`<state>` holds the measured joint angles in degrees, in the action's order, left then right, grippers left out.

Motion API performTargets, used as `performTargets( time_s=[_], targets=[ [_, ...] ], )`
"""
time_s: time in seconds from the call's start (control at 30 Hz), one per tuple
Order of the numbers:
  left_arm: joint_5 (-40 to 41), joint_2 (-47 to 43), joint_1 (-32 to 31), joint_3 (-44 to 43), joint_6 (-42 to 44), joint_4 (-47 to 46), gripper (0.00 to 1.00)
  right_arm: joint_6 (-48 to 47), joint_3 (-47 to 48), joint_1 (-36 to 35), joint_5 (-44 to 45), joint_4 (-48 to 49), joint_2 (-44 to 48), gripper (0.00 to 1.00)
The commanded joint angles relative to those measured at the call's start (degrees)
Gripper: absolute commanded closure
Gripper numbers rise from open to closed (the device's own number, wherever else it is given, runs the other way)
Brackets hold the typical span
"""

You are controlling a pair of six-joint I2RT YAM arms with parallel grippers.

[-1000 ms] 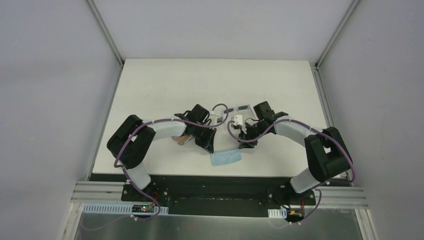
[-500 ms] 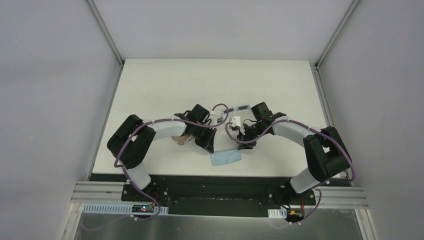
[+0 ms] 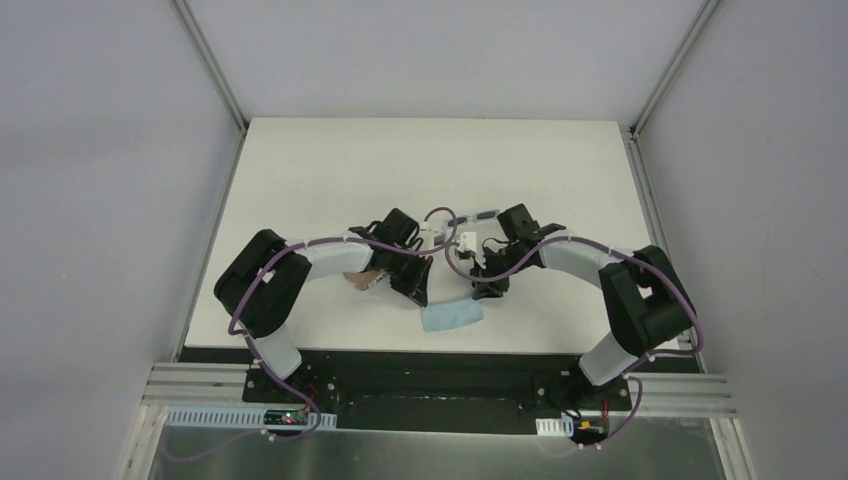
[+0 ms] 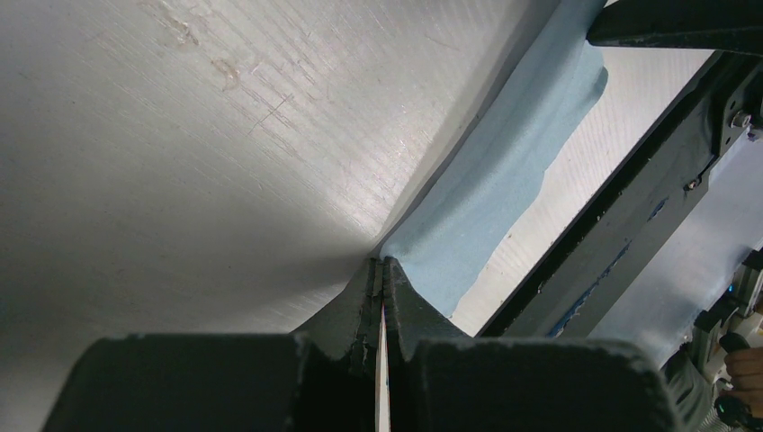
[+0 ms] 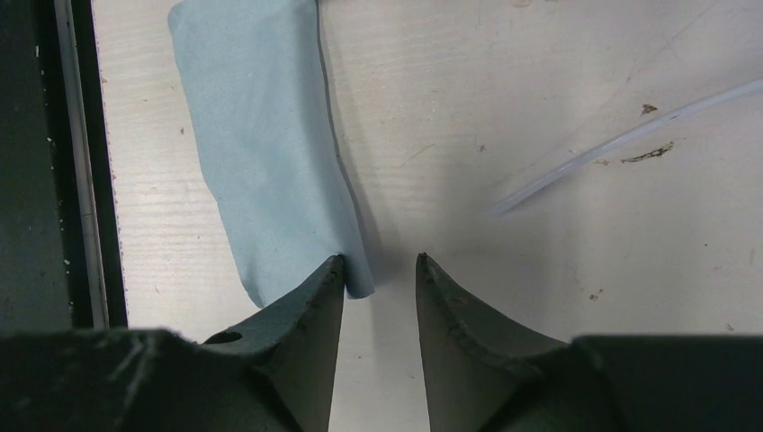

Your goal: Organize the sunglasses

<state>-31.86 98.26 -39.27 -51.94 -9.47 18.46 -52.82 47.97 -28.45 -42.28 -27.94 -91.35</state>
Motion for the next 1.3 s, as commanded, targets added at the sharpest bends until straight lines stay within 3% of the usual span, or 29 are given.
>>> performTargets(
  time_s=[0.0, 0.47, 0.97, 1.27],
  targets=[
    [2.8, -0.6, 0.2, -0.1, 1.1, 1.3, 1.00, 0.4, 3.4, -0.4, -2.9, -0.2, -1.5, 0.62],
    [3.5, -1.8, 0.2, 0.3, 0.8, 1.5, 1.00, -2.3, 5.7, -0.2, -1.6, -6.3, -1.4, 0.61],
    [7.7, -4.2, 0.2, 1.1, -1.2, 2.1, 1.00, 5.6, 3.3, -0.2, 4.5, 1.9, -2.1, 0.61],
    [7.7, -3.9, 0.2, 0.9, -1.2, 2.3, 1.00, 4.1, 4.4, -0.1, -2.2, -3.8, 2.3, 0.57]
  ],
)
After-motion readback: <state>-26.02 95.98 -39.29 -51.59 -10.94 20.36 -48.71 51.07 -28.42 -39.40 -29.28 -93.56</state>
